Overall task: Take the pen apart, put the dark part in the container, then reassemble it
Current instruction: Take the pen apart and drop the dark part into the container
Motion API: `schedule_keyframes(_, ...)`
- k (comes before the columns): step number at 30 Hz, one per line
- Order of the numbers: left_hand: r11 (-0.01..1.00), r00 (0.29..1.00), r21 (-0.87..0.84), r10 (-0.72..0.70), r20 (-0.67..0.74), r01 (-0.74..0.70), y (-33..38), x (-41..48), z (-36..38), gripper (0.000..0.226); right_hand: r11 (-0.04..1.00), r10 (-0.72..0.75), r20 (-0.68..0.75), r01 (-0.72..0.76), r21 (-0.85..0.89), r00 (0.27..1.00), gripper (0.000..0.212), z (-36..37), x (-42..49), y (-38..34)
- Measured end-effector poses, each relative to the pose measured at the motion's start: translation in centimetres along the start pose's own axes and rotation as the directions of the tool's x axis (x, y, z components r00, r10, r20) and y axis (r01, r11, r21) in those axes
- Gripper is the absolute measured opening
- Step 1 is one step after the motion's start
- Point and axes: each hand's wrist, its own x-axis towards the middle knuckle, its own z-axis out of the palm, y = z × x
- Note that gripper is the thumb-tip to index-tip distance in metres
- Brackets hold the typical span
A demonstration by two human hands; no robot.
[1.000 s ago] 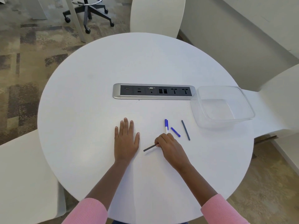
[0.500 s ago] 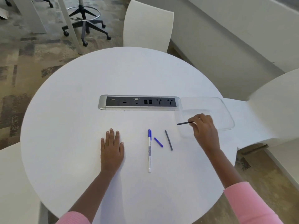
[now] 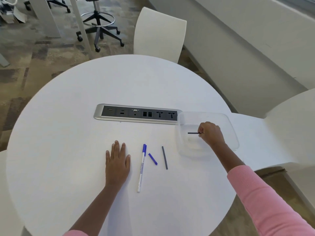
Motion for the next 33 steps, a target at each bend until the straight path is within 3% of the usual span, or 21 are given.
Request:
schedule_keyframes(6,1.0,0.999,0.017,-0.004,-0.033,0.005,-0.1,0.0,0.1,0.053,0.998,0.041,0.184,-0.05,0.043,0.982,0.015,0.7,1.3,0.6)
schedule_keyframes(16,1.0,0.995,0.002,-0.012,-0.1,0.012,-0.2,-0.2,0.5,0.059,0.987,0.029,0.312,-0.076,0.142,0.95,0.021,1.3,1.6,1.2)
schedule_keyframes(19,1.0,0.995,-0.001,-0.011,-0.101,0.011,-0.2,-0.2,0.6,0.051,0.981,0.008,0.243,-0.055,0.186,0.97,0.02,0.4,1.3,1.1)
schedule_keyframes(24,1.0,0.996,-0.004,-0.004,-0.086,0.004,-0.3,-0.1,0.6,0.052,0.945,-0.003,-0.013,0.007,0.328,1.0,0.015,-2.2,-0.5,-0.2)
schedule_keyframes(30,0.998,0.998,0.028,0.05,-0.049,-0.049,-1.1,-0.3,0.3,0.052,0.876,-0.038,-0.312,0.182,0.447,0.949,0.012,-3.8,-4.3,-4.3)
schedule_keyframes(33,0.997,0.997,0.029,0.073,-0.033,-0.072,-1.6,-0.7,0.0,0.05,0.851,-0.067,-0.366,0.245,0.465,0.928,0.012,-2.9,-6.1,-6.8)
